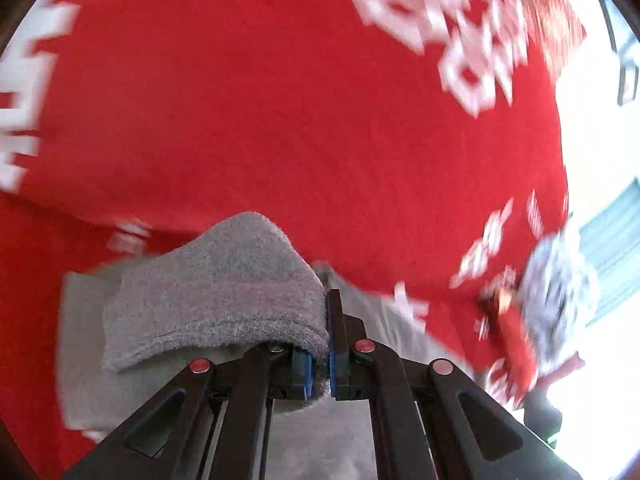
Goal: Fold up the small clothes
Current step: 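Fold the held sleeve across the sweater body and release it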
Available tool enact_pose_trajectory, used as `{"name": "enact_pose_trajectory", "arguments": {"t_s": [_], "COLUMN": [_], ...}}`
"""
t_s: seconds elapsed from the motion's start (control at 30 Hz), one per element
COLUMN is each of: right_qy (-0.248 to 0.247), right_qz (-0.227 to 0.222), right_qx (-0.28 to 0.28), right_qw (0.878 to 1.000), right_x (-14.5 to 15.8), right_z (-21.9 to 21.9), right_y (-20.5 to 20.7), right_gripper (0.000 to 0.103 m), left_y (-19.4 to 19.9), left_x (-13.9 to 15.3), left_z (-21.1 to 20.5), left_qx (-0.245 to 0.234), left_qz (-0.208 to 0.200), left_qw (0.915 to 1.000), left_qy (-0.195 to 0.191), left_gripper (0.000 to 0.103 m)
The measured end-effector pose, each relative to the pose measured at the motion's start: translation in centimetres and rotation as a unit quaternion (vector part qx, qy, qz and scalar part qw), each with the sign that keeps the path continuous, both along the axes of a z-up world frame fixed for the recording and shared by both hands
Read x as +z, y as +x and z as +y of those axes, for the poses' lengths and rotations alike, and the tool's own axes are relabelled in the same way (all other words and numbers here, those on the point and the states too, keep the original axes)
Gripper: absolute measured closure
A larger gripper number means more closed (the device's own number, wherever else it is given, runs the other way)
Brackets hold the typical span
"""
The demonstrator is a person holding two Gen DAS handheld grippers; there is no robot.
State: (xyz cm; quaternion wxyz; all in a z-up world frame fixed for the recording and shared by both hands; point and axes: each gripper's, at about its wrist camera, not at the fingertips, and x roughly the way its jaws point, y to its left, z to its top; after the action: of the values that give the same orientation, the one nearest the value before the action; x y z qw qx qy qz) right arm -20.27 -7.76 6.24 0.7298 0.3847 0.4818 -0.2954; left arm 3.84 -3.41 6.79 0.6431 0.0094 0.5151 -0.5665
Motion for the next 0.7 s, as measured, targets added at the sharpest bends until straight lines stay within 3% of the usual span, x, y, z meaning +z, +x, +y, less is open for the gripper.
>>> {"name": "enact_pose_trajectory", "arguments": {"t_s": [0.1,0.23,0.27,0.3,0.37,0.53,0.7], "right_qy": [0.007,0.024,0.029,0.033,0.036,0.007,-0.076], "right_qz": [0.008,0.019,0.021,0.022,0.024,0.025,0.013], "right_qx": [-0.041,-0.075,-0.080,-0.085,-0.087,-0.057,0.054], "right_qw": [0.999,0.997,0.996,0.996,0.995,0.998,0.996], "right_x": [-1.0,-2.8,-3.1,-3.4,-3.5,-2.4,-0.2], "right_z": [-2.2,-3.8,-4.0,-4.3,-4.8,-5.7,-5.5], "right_y": [-3.1,-6.1,-6.5,-6.9,-7.1,-5.6,0.2], "right_gripper": [0.000,0.000,0.000,0.000,0.000,0.000,0.000], "left_y": [-4.1,-7.4,-7.5,-7.8,-7.4,-5.4,0.3], "left_x": [-3.3,-6.7,-7.2,-7.4,-7.1,-3.5,-1.0], "left_z": [-3.0,-4.8,-4.6,-4.6,-3.5,0.8,6.6], "left_qx": [-0.044,-0.065,-0.067,-0.066,-0.049,-0.014,0.068], "left_qz": [-0.019,-0.047,-0.055,-0.068,-0.094,-0.114,-0.140], "left_qw": [0.9973,0.9870,0.9840,0.9799,0.9778,0.9764,0.9656], "left_qy": [0.056,0.139,0.156,0.175,0.180,0.182,0.208], "left_gripper": [0.097,0.096,0.081,0.050,0.033,0.033,0.033]}}
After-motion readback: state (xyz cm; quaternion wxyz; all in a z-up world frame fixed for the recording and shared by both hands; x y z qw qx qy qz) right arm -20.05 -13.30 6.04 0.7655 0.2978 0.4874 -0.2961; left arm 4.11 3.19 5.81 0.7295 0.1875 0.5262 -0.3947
